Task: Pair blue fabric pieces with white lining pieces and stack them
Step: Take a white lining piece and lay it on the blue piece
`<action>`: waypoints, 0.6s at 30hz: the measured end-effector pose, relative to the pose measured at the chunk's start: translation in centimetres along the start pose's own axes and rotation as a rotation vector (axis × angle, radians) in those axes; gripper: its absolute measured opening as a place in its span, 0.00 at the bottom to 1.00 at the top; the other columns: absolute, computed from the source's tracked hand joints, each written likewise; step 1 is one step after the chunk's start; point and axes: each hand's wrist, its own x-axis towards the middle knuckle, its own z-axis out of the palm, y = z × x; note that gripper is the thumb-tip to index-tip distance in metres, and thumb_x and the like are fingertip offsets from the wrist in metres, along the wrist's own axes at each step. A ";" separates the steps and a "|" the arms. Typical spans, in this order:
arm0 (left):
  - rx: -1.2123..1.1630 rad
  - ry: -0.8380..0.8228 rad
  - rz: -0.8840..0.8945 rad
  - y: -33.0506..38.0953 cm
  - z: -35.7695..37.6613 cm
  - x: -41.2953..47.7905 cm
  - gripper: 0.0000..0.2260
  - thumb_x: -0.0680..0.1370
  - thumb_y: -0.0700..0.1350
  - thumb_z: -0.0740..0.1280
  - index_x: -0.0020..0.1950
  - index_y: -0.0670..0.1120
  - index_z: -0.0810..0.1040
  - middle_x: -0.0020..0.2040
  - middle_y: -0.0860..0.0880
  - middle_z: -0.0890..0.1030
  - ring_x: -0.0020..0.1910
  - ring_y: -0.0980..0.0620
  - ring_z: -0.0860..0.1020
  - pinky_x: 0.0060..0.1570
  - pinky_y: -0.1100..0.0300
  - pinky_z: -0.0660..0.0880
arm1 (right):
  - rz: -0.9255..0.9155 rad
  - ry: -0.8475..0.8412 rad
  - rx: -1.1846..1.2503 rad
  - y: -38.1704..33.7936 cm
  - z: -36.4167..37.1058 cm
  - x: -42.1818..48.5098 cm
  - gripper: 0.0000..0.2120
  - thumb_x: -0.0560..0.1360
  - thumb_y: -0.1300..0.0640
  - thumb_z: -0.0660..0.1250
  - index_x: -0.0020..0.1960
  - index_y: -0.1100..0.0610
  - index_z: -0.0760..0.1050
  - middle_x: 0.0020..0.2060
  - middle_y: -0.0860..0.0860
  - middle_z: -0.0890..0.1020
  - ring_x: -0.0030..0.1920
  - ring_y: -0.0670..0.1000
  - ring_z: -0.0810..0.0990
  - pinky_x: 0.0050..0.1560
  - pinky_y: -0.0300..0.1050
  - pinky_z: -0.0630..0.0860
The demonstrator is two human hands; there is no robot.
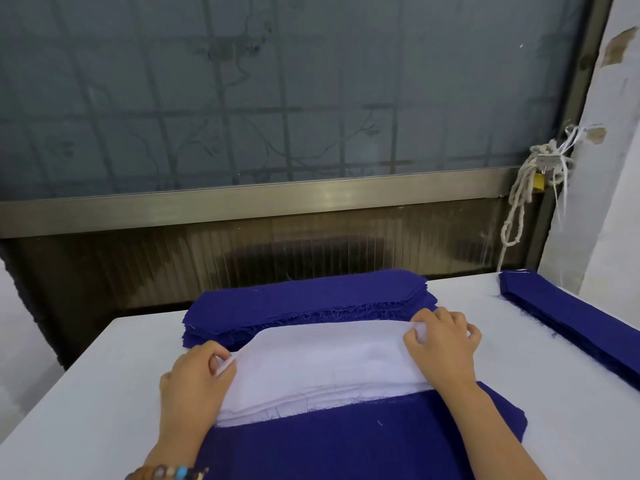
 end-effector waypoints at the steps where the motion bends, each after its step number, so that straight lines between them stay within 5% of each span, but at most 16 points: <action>1: -0.030 0.014 -0.009 -0.4 0.0 0.1 0.07 0.74 0.45 0.72 0.39 0.53 0.77 0.37 0.53 0.76 0.39 0.53 0.74 0.43 0.55 0.69 | 0.025 -0.007 -0.004 0.1 0.1 0.0 0.08 0.75 0.50 0.62 0.53 0.47 0.75 0.50 0.45 0.75 0.58 0.49 0.68 0.64 0.51 0.57; 5: -0.105 0.143 -0.068 -1.4 0.1 0.8 0.01 0.77 0.44 0.69 0.46 0.48 0.80 0.47 0.47 0.79 0.48 0.45 0.75 0.47 0.51 0.72 | 0.098 -0.014 0.007 0.5 0.5 0.0 0.11 0.76 0.45 0.63 0.55 0.48 0.77 0.55 0.48 0.77 0.61 0.52 0.68 0.64 0.53 0.58; 12: -0.333 0.226 -0.275 -2.1 0.1 1.0 0.12 0.81 0.45 0.62 0.58 0.37 0.75 0.53 0.38 0.79 0.51 0.37 0.76 0.54 0.44 0.73 | 0.264 -0.041 0.118 1.2 0.5 0.3 0.12 0.77 0.49 0.63 0.57 0.52 0.77 0.59 0.53 0.76 0.61 0.56 0.69 0.61 0.53 0.63; 18: -0.396 0.222 -0.302 -2.5 0.3 1.1 0.14 0.80 0.48 0.64 0.44 0.37 0.76 0.42 0.38 0.79 0.42 0.40 0.76 0.48 0.46 0.74 | 0.216 0.154 0.328 0.7 0.3 0.5 0.02 0.79 0.54 0.63 0.51 0.49 0.73 0.47 0.47 0.75 0.57 0.50 0.70 0.63 0.51 0.60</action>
